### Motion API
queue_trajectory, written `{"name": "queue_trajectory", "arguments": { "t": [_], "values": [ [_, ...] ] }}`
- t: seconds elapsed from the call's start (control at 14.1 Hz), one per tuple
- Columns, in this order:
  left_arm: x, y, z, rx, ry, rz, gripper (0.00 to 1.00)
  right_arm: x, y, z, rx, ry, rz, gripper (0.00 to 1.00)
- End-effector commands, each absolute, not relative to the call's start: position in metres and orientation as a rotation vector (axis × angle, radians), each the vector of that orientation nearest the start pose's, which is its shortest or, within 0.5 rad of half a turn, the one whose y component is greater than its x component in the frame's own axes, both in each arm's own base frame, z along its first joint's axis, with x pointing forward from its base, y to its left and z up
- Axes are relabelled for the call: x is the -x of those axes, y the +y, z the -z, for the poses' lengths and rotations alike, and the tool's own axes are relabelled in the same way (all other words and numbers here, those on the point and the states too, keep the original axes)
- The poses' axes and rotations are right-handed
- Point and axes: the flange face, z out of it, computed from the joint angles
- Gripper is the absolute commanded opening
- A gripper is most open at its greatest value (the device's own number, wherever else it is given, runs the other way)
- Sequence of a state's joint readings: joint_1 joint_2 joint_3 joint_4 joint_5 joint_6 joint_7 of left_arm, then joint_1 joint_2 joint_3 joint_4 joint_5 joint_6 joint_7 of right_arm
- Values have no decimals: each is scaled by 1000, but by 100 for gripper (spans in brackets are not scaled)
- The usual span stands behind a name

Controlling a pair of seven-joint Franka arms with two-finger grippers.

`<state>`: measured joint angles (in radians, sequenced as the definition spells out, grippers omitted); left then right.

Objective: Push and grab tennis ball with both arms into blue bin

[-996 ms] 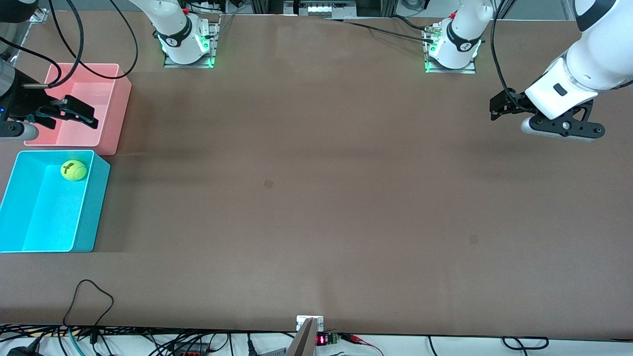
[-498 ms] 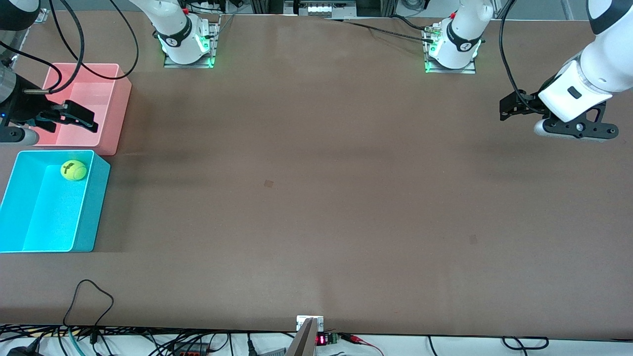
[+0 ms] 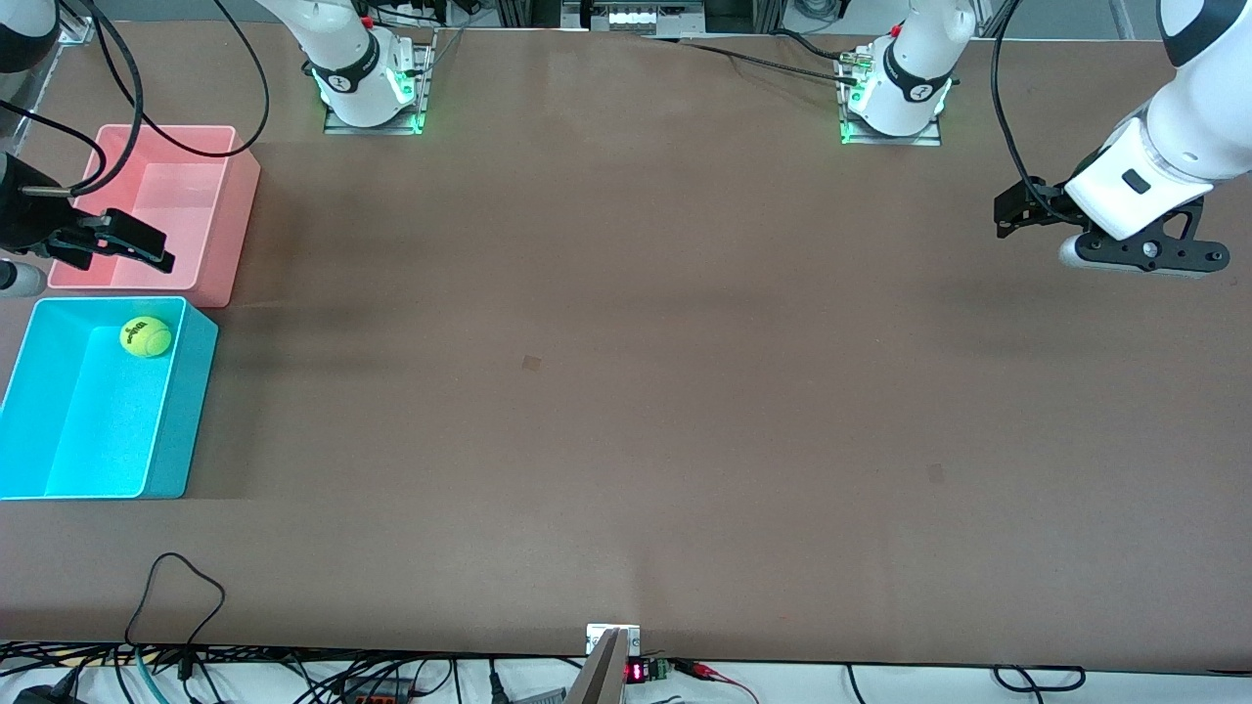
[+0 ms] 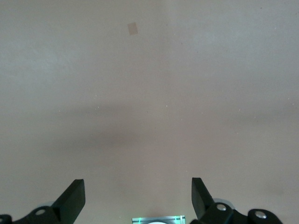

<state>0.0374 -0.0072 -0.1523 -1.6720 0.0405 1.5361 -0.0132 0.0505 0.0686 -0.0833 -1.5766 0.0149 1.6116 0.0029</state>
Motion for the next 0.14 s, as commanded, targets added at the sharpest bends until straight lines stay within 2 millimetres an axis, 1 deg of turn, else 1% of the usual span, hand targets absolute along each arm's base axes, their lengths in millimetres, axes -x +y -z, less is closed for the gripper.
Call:
{"name": "queue_trajectory", "arguments": {
  "t": [0.0, 0.07],
  "values": [
    [-538, -59, -586, 3063, 184, -140, 100, -576, -21, -588, 3138, 77, -38, 100],
    [-537, -60, -586, 3062, 186, -140, 100, -576, -19, -588, 3138, 70, -41, 100]
  ]
}}
